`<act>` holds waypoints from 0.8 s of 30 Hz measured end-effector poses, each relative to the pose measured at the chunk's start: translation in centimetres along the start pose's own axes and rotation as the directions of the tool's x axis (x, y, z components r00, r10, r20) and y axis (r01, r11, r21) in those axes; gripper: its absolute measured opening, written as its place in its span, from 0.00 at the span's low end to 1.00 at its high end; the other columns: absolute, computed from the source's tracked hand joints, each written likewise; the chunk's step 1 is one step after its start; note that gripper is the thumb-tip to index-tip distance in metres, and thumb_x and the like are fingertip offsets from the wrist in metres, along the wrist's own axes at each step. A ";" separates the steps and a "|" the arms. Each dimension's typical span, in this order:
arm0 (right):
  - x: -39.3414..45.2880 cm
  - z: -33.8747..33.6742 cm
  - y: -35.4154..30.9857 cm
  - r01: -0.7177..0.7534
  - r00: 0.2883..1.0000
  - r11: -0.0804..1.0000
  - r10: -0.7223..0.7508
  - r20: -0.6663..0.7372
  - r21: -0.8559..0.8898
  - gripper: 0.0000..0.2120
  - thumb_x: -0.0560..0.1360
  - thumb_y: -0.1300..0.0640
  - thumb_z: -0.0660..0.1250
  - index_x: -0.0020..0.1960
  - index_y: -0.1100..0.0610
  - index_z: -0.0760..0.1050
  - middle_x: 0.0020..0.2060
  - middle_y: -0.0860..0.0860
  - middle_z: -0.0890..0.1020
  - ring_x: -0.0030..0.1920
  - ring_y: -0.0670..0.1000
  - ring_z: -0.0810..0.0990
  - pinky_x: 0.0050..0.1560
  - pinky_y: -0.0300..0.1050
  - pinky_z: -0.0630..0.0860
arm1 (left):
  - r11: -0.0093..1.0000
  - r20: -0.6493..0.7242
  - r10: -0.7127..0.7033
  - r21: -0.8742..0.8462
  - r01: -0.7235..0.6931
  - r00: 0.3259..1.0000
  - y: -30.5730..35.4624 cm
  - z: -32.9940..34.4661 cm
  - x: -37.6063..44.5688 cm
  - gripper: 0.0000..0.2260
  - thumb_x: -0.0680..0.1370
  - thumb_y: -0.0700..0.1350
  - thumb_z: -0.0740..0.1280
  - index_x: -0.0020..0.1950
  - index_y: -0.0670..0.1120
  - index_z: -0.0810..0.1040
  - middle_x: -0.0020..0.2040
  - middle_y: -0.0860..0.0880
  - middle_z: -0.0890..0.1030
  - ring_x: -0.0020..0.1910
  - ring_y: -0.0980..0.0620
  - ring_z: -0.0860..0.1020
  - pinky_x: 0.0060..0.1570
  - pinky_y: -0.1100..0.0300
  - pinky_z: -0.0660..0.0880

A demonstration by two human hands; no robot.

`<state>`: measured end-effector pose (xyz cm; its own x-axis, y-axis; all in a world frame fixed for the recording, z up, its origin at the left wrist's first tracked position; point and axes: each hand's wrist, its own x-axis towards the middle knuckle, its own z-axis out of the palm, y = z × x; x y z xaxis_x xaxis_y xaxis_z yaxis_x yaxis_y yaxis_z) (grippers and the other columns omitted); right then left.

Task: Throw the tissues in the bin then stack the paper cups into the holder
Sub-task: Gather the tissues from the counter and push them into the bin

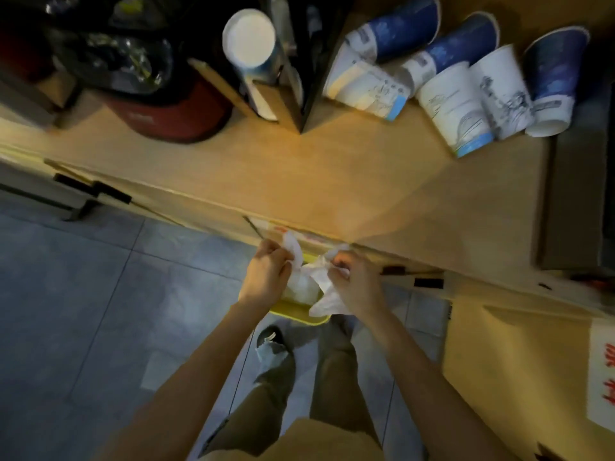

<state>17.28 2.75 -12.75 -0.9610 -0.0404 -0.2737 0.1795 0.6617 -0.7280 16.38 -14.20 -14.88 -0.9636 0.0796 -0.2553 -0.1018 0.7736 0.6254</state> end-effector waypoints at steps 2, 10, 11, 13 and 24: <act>-1.1 2.3 0.4 -0.071 0.997 0.997 0.071 -0.006 0.025 0.04 0.71 0.69 0.64 0.44 0.69 0.76 0.45 0.65 0.77 0.45 0.55 0.74 0.38 0.36 0.62 | 0.999 0.042 -0.033 0.012 0.032 0.999 -2.6 -0.1 -1.0 0.10 0.71 0.32 0.64 0.51 0.34 0.79 0.55 0.34 0.75 0.48 0.36 0.77 0.48 0.53 0.72; -2.5 9.3 4.6 -0.129 0.987 0.992 0.128 0.096 -0.004 0.14 0.74 0.71 0.59 0.53 0.61 0.79 0.53 0.59 0.82 0.54 0.57 0.79 0.45 0.30 0.64 | 0.983 0.206 -0.183 0.008 0.186 0.961 -10.7 2.5 -2.3 0.09 0.76 0.41 0.63 0.51 0.45 0.82 0.48 0.41 0.83 0.45 0.44 0.80 0.47 0.58 0.74; -2.1 10.1 5.4 -0.129 0.987 0.992 0.130 0.092 -0.013 0.13 0.73 0.72 0.59 0.51 0.63 0.80 0.51 0.59 0.83 0.53 0.57 0.79 0.45 0.29 0.63 | 0.980 0.207 -0.195 0.004 0.198 0.959 -11.4 3.5 -2.3 0.09 0.76 0.41 0.63 0.51 0.45 0.82 0.49 0.40 0.83 0.45 0.43 0.80 0.47 0.57 0.74; -1.4 11.9 7.2 -0.138 0.988 0.990 0.140 0.072 -0.025 0.12 0.71 0.74 0.59 0.46 0.65 0.80 0.48 0.61 0.83 0.50 0.58 0.79 0.43 0.28 0.63 | 0.972 0.179 -0.231 0.001 0.235 0.956 -13.1 5.9 -2.1 0.09 0.77 0.40 0.62 0.51 0.43 0.82 0.51 0.38 0.80 0.46 0.42 0.79 0.45 0.58 0.72; 4.8 24.2 21.5 -0.147 0.976 0.980 0.166 0.142 -0.131 0.14 0.72 0.70 0.62 0.55 0.60 0.77 0.59 0.57 0.77 0.60 0.56 0.75 0.57 0.40 0.70 | 0.938 0.227 -0.335 -0.017 0.347 0.914 -22.8 21.0 3.7 0.17 0.74 0.38 0.65 0.64 0.42 0.73 0.65 0.40 0.70 0.58 0.44 0.73 0.54 0.60 0.69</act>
<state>21.66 -1.30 -44.95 -0.8780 -0.0364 -0.4773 0.2902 0.7526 -0.5911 20.36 -18.35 -45.54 -0.7909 -0.0432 -0.6104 -0.4344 0.7422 0.5103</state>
